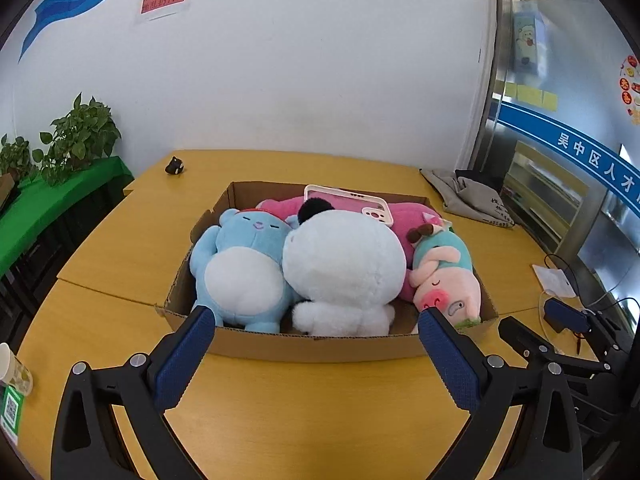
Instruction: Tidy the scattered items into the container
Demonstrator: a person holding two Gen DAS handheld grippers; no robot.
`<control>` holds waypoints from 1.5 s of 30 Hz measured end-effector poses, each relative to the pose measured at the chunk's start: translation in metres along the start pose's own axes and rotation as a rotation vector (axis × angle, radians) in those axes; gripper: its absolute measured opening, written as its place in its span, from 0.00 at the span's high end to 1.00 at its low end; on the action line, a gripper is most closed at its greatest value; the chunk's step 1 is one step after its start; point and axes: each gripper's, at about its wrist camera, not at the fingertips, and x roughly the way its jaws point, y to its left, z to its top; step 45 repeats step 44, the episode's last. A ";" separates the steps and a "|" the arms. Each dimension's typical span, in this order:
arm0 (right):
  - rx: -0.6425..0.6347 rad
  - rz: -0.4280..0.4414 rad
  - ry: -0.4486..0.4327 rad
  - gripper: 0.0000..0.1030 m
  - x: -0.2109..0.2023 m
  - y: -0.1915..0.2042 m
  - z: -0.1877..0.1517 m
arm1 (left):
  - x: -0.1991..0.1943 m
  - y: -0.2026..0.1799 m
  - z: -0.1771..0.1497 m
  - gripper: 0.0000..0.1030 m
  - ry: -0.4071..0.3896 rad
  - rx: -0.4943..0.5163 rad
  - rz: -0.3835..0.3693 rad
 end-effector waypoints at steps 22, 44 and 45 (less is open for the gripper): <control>-0.011 -0.042 -0.011 0.22 0.003 0.010 -0.004 | -0.002 0.010 -0.010 0.00 -0.030 -0.004 0.025; 0.028 -0.028 -0.013 0.22 0.006 0.009 -0.012 | 0.010 -0.005 -0.029 0.00 0.050 0.073 0.006; 0.028 -0.028 -0.013 0.22 0.006 0.009 -0.012 | 0.010 -0.005 -0.029 0.00 0.050 0.073 0.006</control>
